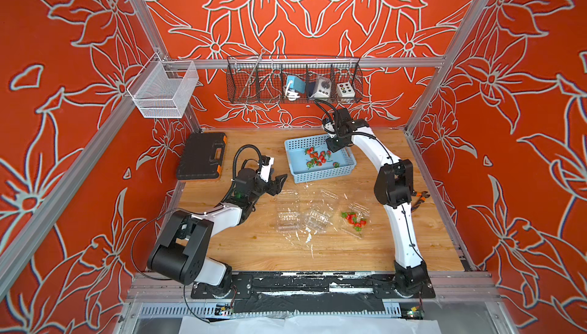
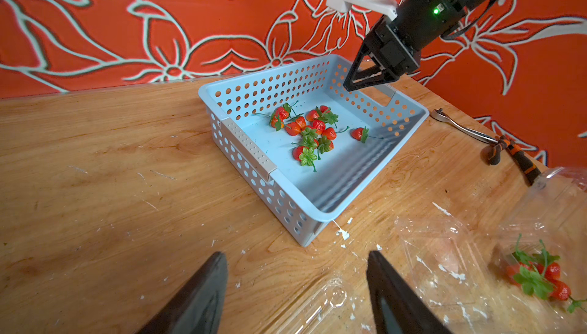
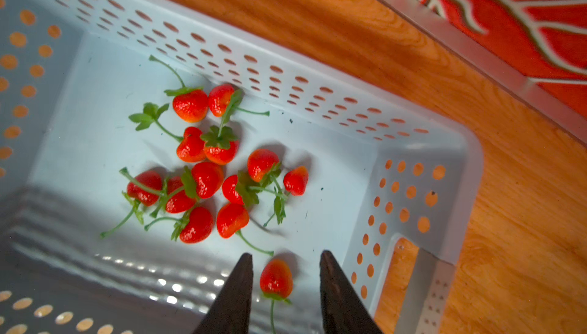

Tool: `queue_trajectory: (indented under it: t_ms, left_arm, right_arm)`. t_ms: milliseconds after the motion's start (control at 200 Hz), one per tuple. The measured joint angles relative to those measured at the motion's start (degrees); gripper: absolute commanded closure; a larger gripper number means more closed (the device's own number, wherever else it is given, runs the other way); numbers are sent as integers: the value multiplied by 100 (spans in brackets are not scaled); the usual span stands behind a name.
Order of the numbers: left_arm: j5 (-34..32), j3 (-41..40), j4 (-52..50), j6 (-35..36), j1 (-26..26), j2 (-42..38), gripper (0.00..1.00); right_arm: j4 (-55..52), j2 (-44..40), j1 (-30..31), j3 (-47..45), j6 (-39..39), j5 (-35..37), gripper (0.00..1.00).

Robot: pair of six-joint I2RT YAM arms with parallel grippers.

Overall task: Pack strawberries into containers
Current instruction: Pick up the strawberry from the basket.

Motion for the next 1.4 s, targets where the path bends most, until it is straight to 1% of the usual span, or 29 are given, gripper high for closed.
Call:
queue_trajectory:
  t_ms: [205,300,440,731,961,1066,1196,1316,1401]
  left_arm:
    - [-2,0,-2,2,0,0,31]
    - [-7,0,-7,2,0,0,31]
    - [-11,0,-17,7,0,0,31]
    - [-17,0,-28,9,0,0,31]
    - [-24,0,-31,26,0,0,31]
    - [-24,0,-31,28,0,0,31]
    - [-24,0,-31,28,0,0,31]
    - [-24,0,-31,31,0,0,31]
    - [-26,0,-28,31,0,0,31]
  right_arm:
    - [72,743,0,658,407,57,57]
    - [105,966,0,785,614,61,57]
    - [120,1134,-2,844,824,55,57]
    - [120,1246,-24,887,955,66,57]
    - [98,1405,-39,1062,1014,63,68]
    - [94,1414,-39,1062,1029,61,75]
    - [98,1414,-39,1062,1058,59,82]
    - [125,1377,-39,1008,1058,52,86]
    - [162,1244,-39,793,1058,46,87]
